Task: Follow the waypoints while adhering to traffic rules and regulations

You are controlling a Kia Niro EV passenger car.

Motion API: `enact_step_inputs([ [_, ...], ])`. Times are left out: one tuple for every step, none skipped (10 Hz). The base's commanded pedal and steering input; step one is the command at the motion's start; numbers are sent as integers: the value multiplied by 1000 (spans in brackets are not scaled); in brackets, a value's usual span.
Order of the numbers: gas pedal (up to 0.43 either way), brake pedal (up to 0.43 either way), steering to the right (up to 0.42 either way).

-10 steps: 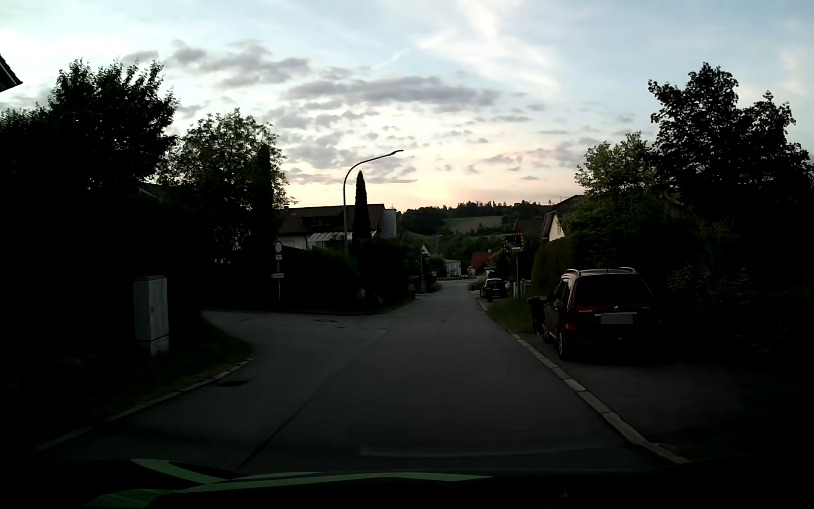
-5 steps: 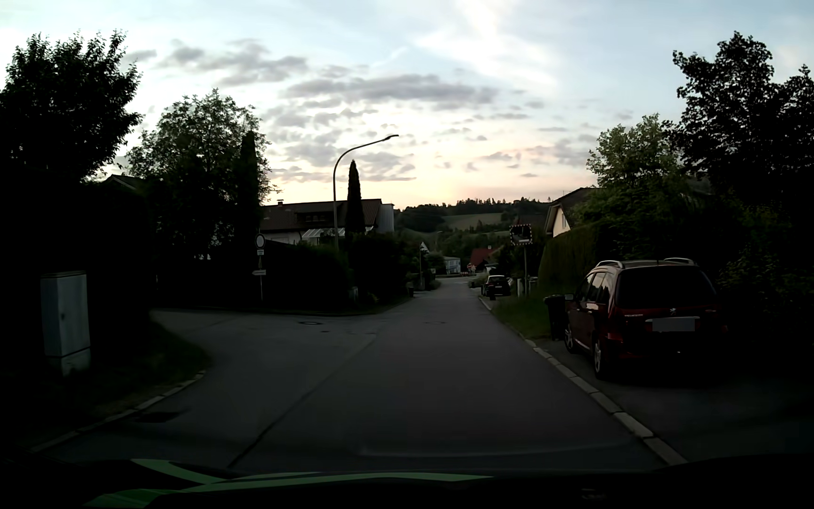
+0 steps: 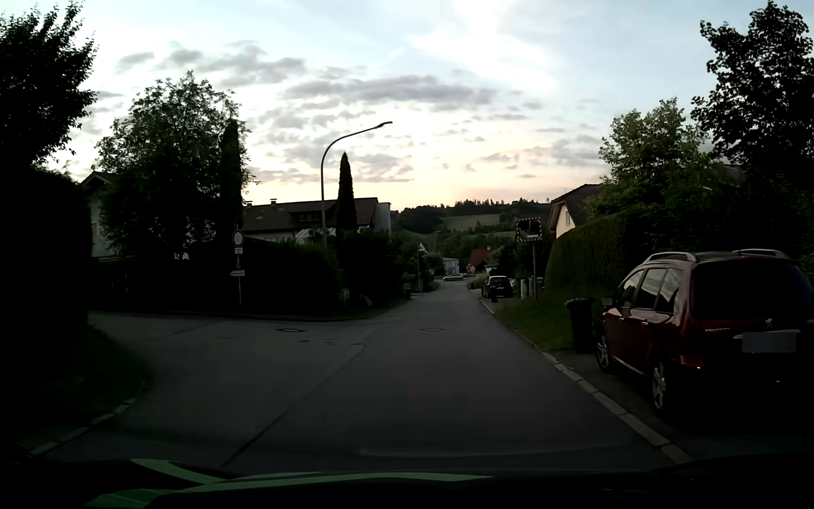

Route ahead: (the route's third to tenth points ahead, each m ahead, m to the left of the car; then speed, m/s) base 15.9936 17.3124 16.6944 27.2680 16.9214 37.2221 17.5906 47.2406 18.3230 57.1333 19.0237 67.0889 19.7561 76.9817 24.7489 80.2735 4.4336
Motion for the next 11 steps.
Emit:
enact_step_inputs([
  [0,183,6],
  [0,183,7],
  [0,189,6],
  [0,183,6],
  [0,189,6],
  [0,189,6],
  [0,189,6],
  [0,189,6],
  [0,189,6],
  [0,171,6],
  [0,152,6],
])
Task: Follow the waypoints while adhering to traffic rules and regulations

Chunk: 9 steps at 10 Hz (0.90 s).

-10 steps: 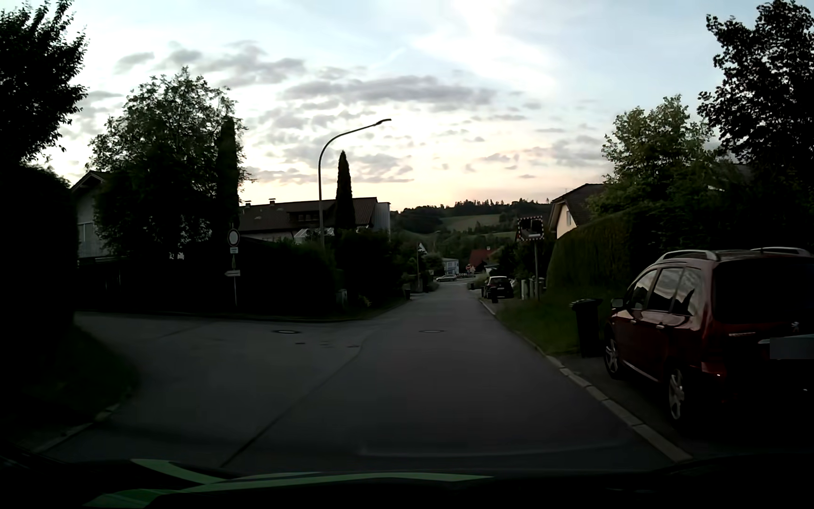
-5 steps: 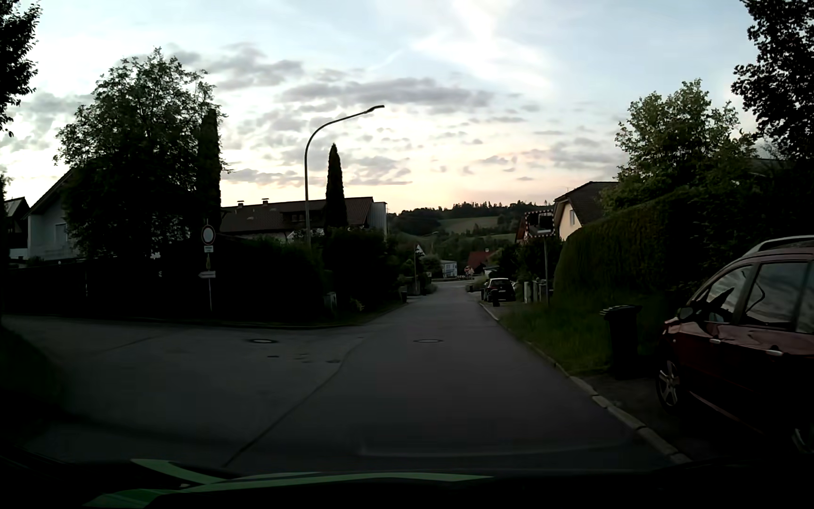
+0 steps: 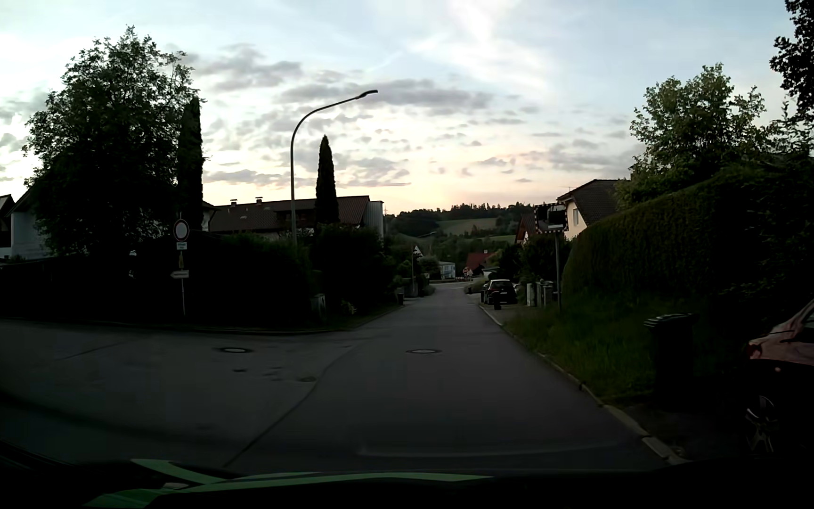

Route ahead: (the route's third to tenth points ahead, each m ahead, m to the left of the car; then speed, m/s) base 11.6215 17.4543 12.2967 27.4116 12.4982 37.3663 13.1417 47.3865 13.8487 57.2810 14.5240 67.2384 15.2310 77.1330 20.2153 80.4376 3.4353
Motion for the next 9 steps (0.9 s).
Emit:
enact_step_inputs([
  [0,140,6],
  [0,128,6],
  [0,122,6],
  [0,110,6],
  [0,98,6],
  [0,91,6],
  [0,91,5],
  [0,85,4],
  [0,12,4],
])
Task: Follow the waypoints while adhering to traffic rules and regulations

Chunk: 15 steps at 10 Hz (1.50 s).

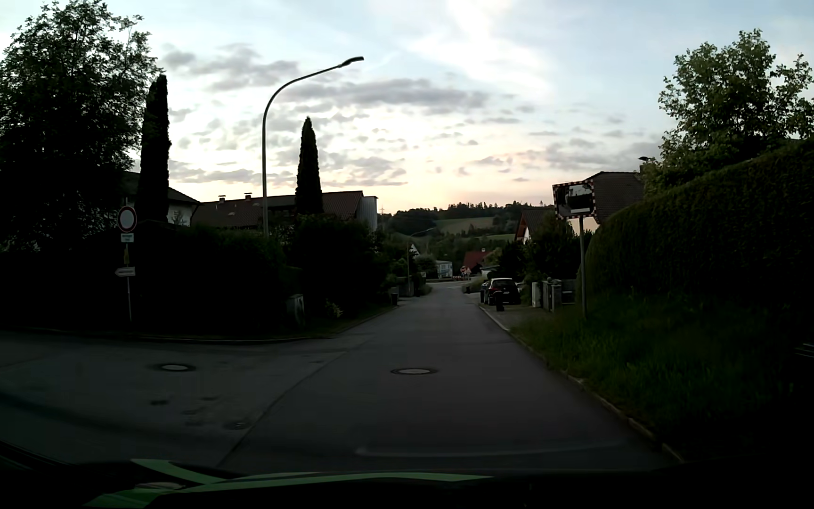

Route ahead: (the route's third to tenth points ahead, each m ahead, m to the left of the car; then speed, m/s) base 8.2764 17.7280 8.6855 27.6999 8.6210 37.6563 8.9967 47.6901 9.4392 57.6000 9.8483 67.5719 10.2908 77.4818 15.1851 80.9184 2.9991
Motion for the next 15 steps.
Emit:
enact_step_inputs([
  [0,0,-1],
  [0,0,-13],
  [0,0,-31],
  [0,0,-63],
  [0,0,-101],
  [0,0,-144],
  [0,0,-204],
  [0,0,-253],
  [0,0,-309],
  [0,0,-358],
  [0,0,-400],
  [0,0,-452],
  [0,0,-493],
  [0,0,-537],
  [8,0,-586],
])
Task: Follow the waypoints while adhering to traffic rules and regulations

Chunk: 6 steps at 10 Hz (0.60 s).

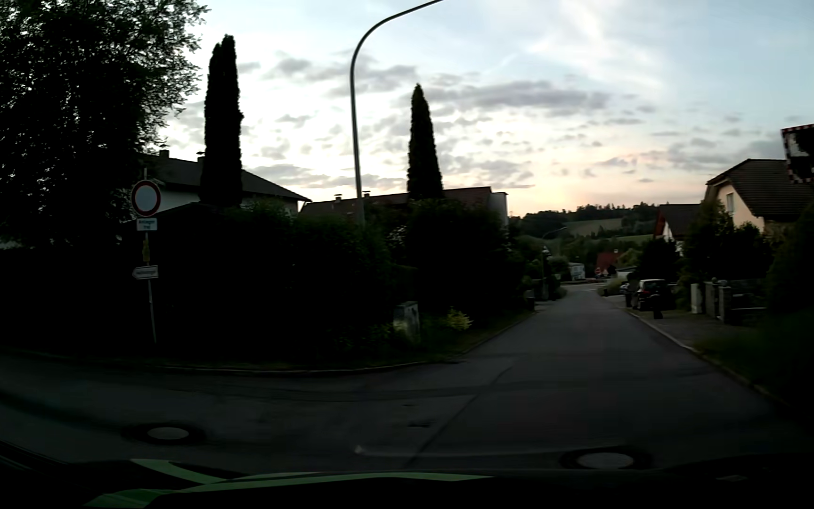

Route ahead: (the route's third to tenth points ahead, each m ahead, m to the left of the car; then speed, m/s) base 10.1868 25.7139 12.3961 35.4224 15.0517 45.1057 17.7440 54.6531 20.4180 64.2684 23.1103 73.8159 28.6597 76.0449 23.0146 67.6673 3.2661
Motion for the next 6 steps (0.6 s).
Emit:
enact_step_inputs([
  [20,0,-626],
  [28,0,-665],
  [59,0,-705],
  [67,0,-731],
  [67,0,-754],
  [110,0,-771],
])
